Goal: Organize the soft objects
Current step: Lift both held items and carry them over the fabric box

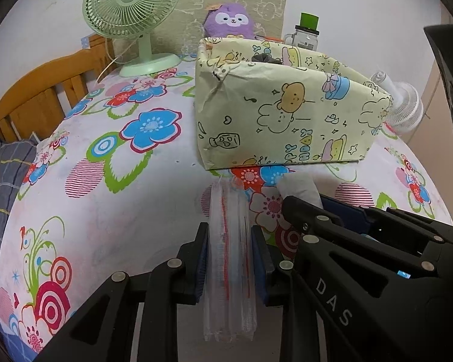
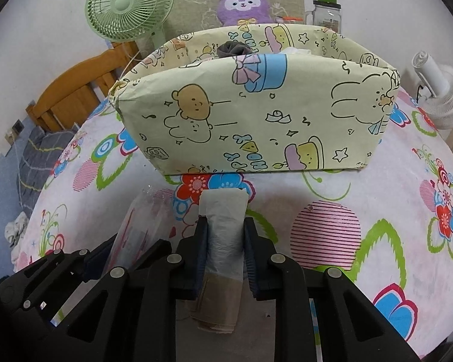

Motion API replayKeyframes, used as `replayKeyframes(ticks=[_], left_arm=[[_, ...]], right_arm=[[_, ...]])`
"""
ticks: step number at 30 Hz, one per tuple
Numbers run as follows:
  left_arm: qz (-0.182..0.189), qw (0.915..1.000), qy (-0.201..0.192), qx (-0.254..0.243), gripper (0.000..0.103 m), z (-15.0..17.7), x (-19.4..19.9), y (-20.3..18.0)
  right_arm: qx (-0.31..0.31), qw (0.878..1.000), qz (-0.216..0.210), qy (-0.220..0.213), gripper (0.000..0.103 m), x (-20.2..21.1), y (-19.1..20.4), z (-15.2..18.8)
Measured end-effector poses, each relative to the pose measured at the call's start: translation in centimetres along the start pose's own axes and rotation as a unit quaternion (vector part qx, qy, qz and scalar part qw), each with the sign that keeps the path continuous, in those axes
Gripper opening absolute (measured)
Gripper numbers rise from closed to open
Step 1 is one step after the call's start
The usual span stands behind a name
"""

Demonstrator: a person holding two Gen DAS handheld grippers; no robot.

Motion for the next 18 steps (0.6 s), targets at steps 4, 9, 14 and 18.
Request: replayKeyframes(ticks=[4, 9, 14, 18], left_arm=[[-0.002, 1.0, -0.008, 0.001, 0.026, -0.1, 0.4, -0.5], [-0.002, 0.9997, -0.023, 0.0, 0.026, -0.5, 1.3, -1.4], [-0.002, 0.9993, -0.037, 0.003, 0.025, -0.9, 2.3, -2.1], [-0.002, 0.9989, -0.047, 0.005, 0.025, -1.2, 3.1, -2.6]], right_arm=[[0.003, 1.0, -0.002, -0.007, 0.025, 0.6, -0.3, -0.1], [0.007, 1.0, -0.002, -0.023, 0.025, 1.9, -0.9, -0.3], [0.01, 0.999, -0.001, -0.038, 0.025, 3.1, -1.3, -0.5], [0.012, 0.999, -0.001, -0.05, 0.025, 4.2, -1.5, -0.7]])
Point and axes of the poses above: each gripper's, at about its wrist camera, not at the fingertips, and x roughly against the way its jaws point, y to its left, z to its underside, the point moved 5 cm from there along -x, roughly the way its jaws point, and after that the axes turned 14 degrees about -z, right-handed, at the moved point
